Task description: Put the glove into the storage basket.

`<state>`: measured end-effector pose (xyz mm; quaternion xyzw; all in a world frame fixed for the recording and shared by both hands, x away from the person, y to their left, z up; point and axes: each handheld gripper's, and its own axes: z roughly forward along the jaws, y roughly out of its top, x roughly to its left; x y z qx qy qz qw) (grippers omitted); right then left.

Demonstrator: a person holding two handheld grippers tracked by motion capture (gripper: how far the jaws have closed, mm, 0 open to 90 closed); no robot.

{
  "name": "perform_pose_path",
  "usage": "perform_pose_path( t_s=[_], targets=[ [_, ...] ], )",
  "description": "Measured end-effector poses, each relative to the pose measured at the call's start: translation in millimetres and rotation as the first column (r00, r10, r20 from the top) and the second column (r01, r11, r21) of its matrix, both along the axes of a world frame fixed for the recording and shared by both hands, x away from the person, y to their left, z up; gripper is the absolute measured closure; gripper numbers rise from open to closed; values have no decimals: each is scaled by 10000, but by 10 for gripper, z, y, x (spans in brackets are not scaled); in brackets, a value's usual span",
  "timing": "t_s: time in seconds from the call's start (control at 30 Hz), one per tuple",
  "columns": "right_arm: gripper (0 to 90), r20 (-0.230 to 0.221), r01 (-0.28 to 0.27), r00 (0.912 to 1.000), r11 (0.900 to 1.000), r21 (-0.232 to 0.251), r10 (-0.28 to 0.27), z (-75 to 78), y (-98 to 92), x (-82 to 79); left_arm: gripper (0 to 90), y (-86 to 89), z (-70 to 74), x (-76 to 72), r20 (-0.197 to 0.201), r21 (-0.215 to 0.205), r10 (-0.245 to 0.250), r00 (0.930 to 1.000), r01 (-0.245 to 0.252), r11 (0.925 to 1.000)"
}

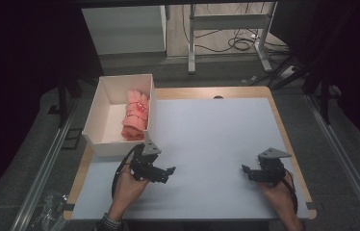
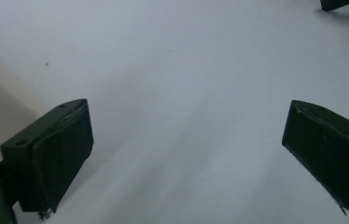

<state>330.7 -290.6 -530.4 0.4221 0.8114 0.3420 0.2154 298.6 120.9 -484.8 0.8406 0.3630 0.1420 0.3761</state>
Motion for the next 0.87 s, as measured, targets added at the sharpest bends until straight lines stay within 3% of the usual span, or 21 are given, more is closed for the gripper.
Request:
perform_pose_path(
  t_s=[0.57, 0.7, 0.87],
  targets=[
    [224, -2, 1, 10000, 10000, 5, -1, 0, 0, 0, 23, -270, -415, 109, -525, 270, -622, 9967, 636, 9976],
    [224, -2, -3, 10000, 10000, 3, 3, 0, -1, 0, 23, -337, -588, 145, -813, 614, -600, 9949, 651, 9960],
    [223, -13, -4, 10000, 10000, 26, 4, -2, -3, 2, 19, -327, -589, 140, -743, 449, -576, 9956, 611, 9971]
  ],
)
